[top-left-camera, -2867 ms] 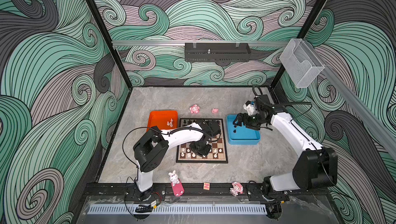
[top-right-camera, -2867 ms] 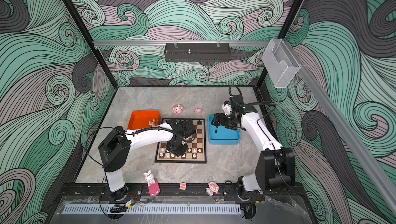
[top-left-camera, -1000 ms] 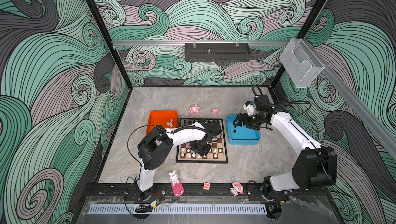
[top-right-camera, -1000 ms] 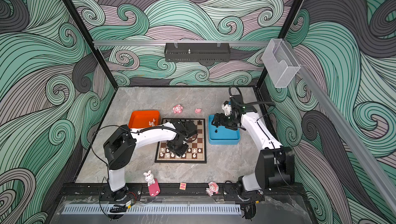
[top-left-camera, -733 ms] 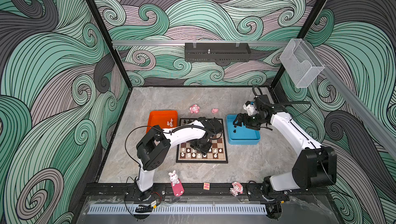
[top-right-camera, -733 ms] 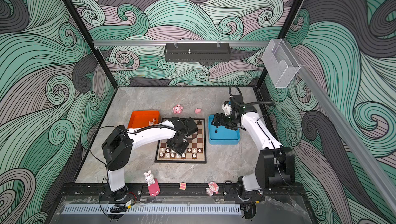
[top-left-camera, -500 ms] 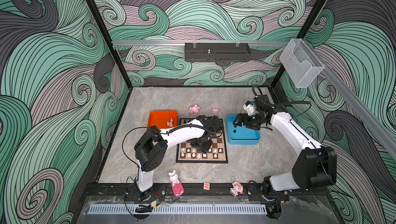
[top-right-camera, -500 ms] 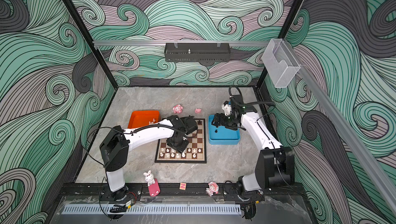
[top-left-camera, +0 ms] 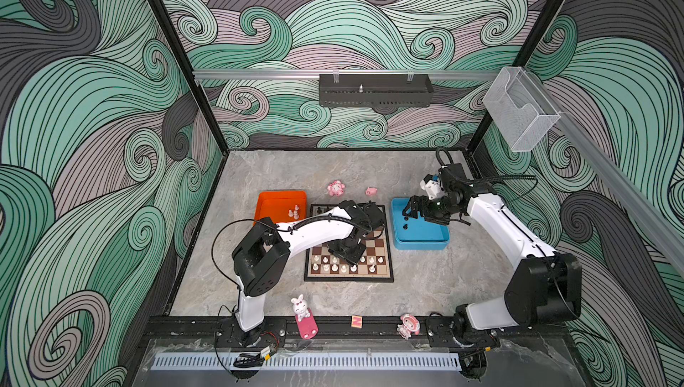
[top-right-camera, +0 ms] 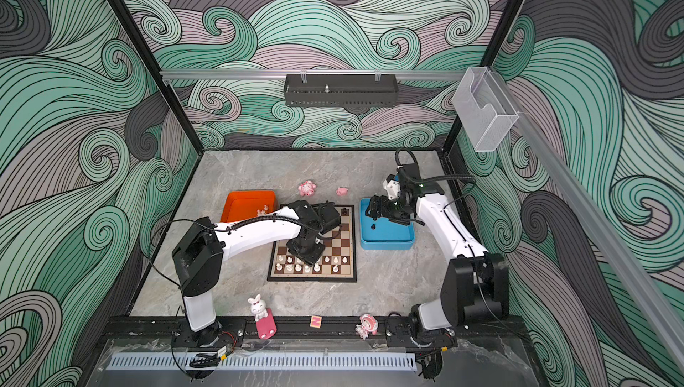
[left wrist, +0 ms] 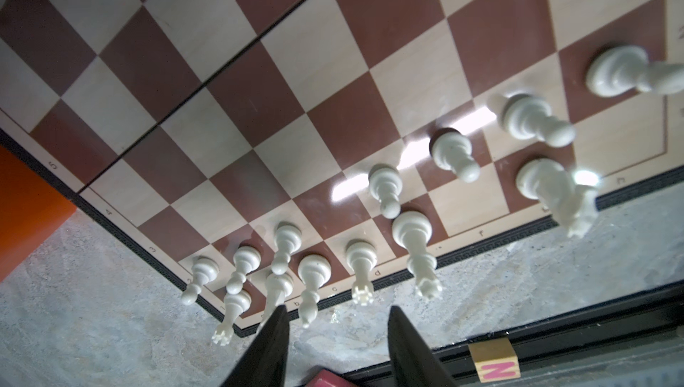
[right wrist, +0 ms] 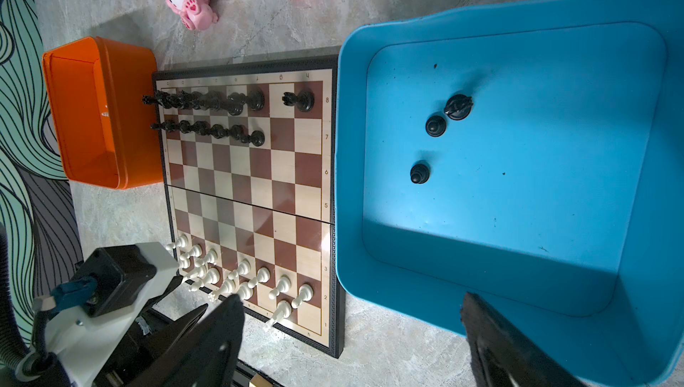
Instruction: Set up the chess pieces on the board
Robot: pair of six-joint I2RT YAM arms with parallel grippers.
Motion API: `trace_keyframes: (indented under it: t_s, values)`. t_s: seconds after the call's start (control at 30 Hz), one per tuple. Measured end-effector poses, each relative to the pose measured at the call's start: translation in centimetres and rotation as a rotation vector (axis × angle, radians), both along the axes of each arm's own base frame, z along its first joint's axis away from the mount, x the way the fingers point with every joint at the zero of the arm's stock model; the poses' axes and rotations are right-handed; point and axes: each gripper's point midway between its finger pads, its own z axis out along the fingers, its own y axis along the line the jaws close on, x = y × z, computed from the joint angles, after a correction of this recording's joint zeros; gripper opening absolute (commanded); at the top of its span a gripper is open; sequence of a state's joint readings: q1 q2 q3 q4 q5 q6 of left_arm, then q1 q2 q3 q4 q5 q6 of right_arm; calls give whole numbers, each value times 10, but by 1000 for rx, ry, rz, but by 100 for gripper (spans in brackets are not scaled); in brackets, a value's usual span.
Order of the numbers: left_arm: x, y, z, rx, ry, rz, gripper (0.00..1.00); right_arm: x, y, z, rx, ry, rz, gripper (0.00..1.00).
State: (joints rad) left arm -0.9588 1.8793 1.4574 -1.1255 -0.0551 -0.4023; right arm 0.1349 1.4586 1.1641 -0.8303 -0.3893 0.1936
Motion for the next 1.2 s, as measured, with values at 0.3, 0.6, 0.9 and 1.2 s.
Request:
trace_keyframes:
  t_s: [0.3, 0.6, 0.9, 1.2]
  values:
    - [-8, 4, -9, 8, 34, -15, 44, 1, -1, 0, 0, -1, -5, 92]
    - [-11, 0, -16, -13, 55, -25, 43, 1, -2, 0, 0, 0, -5, 92]
    - [-12, -2, -27, -14, 73, -31, 38, 1, -2, 0, 0, 0, -6, 92]
    - [-13, -1, -36, -7, 80, -31, 33, 1, -2, 0, -1, -1, -6, 92]
